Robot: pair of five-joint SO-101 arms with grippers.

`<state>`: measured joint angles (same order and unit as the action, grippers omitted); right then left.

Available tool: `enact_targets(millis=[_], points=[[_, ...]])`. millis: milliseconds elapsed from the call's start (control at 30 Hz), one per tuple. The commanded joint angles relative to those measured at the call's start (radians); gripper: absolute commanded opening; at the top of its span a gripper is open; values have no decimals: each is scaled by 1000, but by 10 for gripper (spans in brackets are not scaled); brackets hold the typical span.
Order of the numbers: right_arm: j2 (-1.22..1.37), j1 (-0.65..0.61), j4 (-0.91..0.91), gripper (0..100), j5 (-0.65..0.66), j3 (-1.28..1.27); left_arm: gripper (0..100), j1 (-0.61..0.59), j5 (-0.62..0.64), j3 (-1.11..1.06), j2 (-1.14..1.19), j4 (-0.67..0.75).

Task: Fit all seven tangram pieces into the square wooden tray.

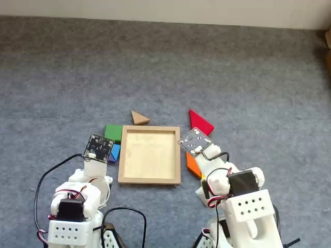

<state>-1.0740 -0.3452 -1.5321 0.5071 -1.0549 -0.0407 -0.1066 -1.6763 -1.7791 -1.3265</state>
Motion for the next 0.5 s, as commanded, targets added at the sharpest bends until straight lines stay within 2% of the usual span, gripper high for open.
enact_targets(millis=[0, 167, 467], points=[[15, -19, 84, 259, -14, -10, 5, 8, -5, -19, -39, -2], [124, -47, 183, 259, -14, -157, 5, 8, -5, -19, -39, -2], [387, -113, 325, 260, -20, -160, 5, 8, -5, -19, -39, -2]])
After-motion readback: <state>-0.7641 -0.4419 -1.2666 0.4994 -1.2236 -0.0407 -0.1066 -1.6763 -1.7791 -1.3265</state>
